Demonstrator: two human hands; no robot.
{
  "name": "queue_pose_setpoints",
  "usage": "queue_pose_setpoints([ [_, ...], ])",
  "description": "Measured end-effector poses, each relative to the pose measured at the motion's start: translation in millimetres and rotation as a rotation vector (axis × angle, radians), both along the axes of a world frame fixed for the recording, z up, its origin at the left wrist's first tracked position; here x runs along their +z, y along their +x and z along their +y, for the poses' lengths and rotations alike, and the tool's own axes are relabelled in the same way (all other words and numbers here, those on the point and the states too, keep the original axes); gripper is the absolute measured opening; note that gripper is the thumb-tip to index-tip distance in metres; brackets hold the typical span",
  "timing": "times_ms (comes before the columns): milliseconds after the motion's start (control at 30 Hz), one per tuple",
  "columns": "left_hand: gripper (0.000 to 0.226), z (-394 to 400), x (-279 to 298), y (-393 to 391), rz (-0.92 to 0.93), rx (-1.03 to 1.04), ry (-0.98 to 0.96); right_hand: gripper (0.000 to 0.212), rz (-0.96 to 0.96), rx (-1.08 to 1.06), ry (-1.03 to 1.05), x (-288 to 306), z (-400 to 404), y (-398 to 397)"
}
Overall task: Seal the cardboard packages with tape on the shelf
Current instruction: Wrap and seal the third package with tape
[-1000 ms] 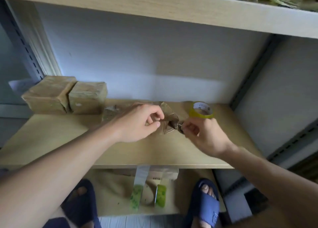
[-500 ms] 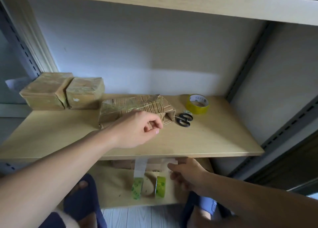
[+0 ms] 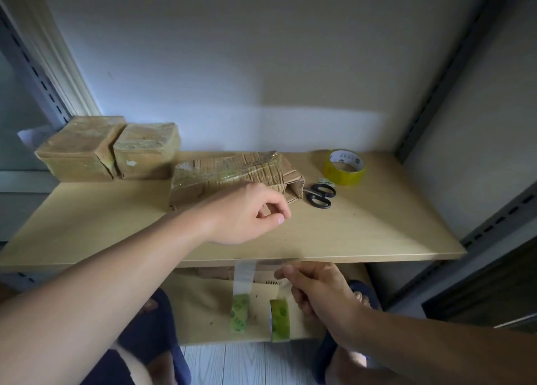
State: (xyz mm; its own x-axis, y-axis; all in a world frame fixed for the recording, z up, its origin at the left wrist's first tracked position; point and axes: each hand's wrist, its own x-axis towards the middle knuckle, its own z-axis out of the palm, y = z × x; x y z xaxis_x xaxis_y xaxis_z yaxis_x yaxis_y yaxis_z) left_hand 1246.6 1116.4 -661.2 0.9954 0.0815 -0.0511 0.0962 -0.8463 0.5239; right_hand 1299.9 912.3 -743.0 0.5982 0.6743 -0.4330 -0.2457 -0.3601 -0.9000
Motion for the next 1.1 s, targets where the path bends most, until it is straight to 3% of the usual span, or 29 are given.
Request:
queue_pose_setpoints([
  [167, 0.017, 11.0, 1.5, -2.6, -0.025, 0.057, -0.16, 0.02, -0.118, 0.156, 0.231, 49.8, -6.1, -11.9],
  [233, 0.03, 11.5, 7.3, -5.1, 0.003, 0.085, -0.332, 0.014, -0.185, 0.237, 0.289, 73.6, -6.0, -8.9],
  [300, 0.057, 11.4, 14.1, -9.3, 0.113, 0.13, -0.526, 0.012, -0.215, 0.293, 0.311, 91.4, -6.8, -4.9],
  [400, 0.086, 10.3, 24.5, -15.4, 0.345, 0.002, -0.837, 0.02, -0.276, 0.38, 0.308, 109.2, -9.9, -2.5],
  [500, 0.074, 2.6, 33.4, -19.4, 0.343, -0.135, -1.015, 0.02, -0.292, 0.472, 0.277, 114.0, -10.6, -2.4],
  [600, 0.049, -4.6, 41.2, -20.6, 0.277, -0.194, -0.93, 0.02, -0.275, 0.476, 0.238, 110.3, -10.2, -2.2],
  [767, 0.022, 2.1, 48.6, -21.4, 0.242, -0.065, -0.868, 0.019, -0.282, 0.448, 0.175, 104.6, -12.4, 2.3],
  [1000, 0.033, -2.2, 57.4, -20.3, 0.141, -0.1, -0.661, 0.017, -0.234, 0.44, 0.154, 103.6, -14.2, 8.2],
  [1100, 0.018, -8.8, 57.2, -16.3, 0.015, -0.072, -0.552, 0.018, -0.215, 0.405, 0.172, 101.7, -13.2, 10.8],
])
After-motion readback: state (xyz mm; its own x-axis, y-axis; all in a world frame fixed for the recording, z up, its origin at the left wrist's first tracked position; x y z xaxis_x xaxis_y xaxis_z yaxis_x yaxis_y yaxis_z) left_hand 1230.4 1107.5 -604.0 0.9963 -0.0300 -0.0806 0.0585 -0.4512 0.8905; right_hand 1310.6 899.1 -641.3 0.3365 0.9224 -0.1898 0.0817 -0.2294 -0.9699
